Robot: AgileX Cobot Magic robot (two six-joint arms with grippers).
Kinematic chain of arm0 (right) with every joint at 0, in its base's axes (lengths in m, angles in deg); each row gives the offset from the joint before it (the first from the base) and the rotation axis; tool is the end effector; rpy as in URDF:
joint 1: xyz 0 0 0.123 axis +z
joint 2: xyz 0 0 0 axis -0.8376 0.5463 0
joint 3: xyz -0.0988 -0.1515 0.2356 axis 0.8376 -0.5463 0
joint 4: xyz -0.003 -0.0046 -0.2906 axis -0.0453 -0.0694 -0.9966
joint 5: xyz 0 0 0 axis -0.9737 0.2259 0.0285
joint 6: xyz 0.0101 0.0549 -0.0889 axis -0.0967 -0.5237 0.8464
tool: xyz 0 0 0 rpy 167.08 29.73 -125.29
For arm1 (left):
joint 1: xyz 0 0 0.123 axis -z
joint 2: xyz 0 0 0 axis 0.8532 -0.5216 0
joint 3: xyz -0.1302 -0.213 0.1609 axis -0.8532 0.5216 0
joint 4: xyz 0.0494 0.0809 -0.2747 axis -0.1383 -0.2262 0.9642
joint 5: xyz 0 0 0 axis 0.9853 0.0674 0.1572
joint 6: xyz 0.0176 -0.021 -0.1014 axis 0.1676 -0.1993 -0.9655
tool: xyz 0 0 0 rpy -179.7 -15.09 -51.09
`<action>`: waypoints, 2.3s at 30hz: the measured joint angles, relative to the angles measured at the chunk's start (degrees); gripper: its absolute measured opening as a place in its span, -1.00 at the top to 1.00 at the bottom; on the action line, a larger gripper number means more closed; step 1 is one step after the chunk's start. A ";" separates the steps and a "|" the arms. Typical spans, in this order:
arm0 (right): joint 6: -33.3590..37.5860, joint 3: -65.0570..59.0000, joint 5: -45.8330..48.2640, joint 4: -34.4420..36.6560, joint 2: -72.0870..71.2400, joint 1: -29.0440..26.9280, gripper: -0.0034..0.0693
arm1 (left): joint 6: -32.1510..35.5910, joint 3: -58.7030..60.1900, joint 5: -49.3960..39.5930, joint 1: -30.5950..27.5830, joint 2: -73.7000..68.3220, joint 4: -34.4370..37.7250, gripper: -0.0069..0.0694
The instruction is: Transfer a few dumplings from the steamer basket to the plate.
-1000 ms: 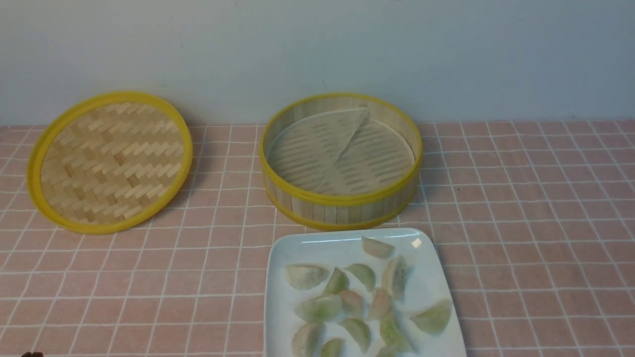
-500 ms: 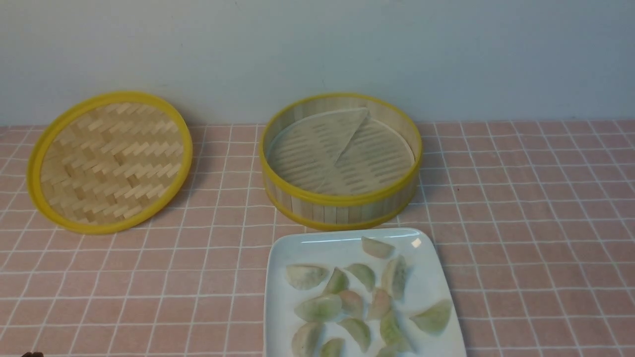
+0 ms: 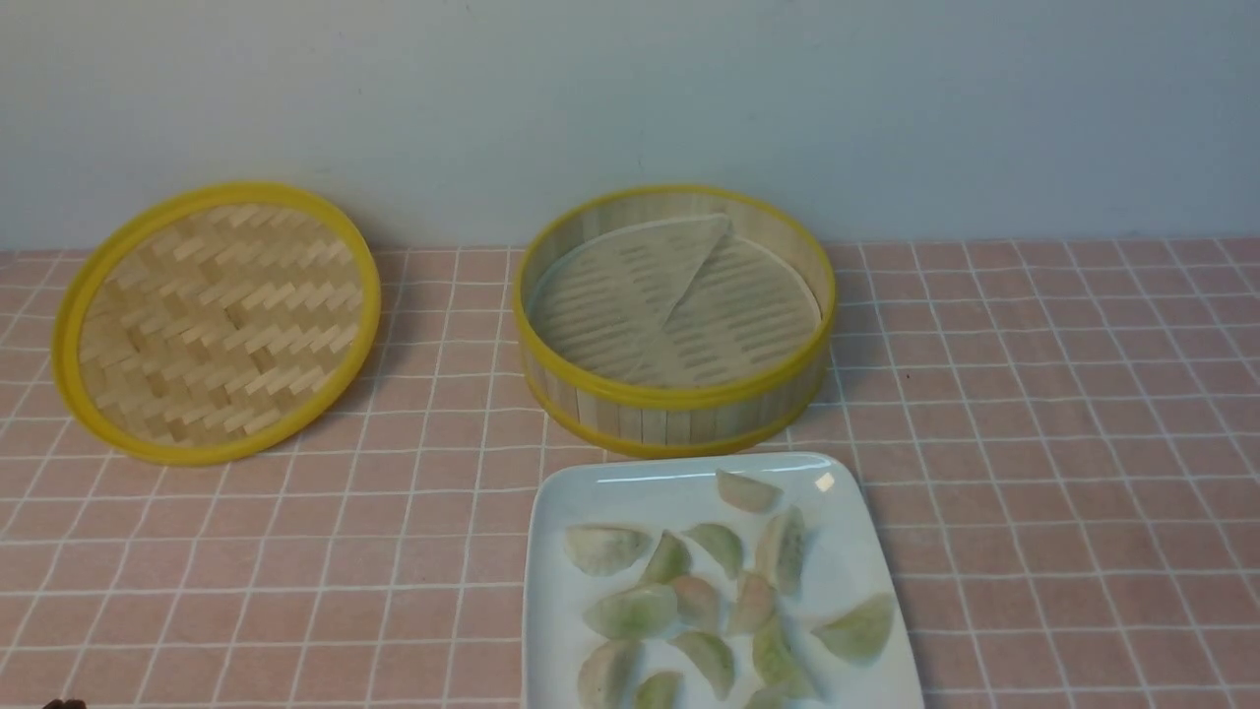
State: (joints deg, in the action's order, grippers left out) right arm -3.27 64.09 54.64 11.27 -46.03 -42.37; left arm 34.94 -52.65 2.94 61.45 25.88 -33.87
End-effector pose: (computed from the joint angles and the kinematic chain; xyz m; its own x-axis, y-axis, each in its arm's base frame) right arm 0.0829 0.0163 0.2466 -0.0871 0.2125 -0.9733 -0.1895 0.9556 0.2256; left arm 0.0930 -0.0063 0.1650 -0.3080 -0.0431 -0.9504 0.0476 0.9970 -0.0607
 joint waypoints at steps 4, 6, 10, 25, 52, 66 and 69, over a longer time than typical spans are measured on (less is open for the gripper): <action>0.25 -8.57 -5.59 1.75 0.00 -6.94 0.95 | 0.00 0.00 0.00 0.00 0.00 0.01 0.83; 0.29 -10.47 -5.99 1.61 0.00 -8.88 0.95 | 0.00 0.00 0.00 0.00 0.00 0.01 0.83; 0.69 -11.02 -1.83 0.97 0.05 -10.66 0.95 | 0.00 0.00 0.00 0.00 0.00 0.06 0.83; 9.93 -10.90 2.35 3.76 0.05 -10.66 0.95 | 0.13 0.00 -0.05 0.00 0.00 0.11 0.83; 13.32 -10.90 2.57 6.55 0.05 -10.66 0.95 | 0.13 0.00 -0.05 0.00 0.00 0.11 0.83; 13.32 -10.90 2.57 6.55 0.05 -10.66 0.95 | 0.17 0.00 -0.05 0.00 0.00 0.11 0.83; 13.32 -10.90 2.57 6.55 0.05 -10.66 0.95 | 0.17 0.00 -0.05 0.00 0.00 0.11 0.83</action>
State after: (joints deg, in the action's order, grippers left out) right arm 10.05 53.18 57.21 17.82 -45.97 -53.02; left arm 35.11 -52.65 2.89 61.45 25.88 -33.76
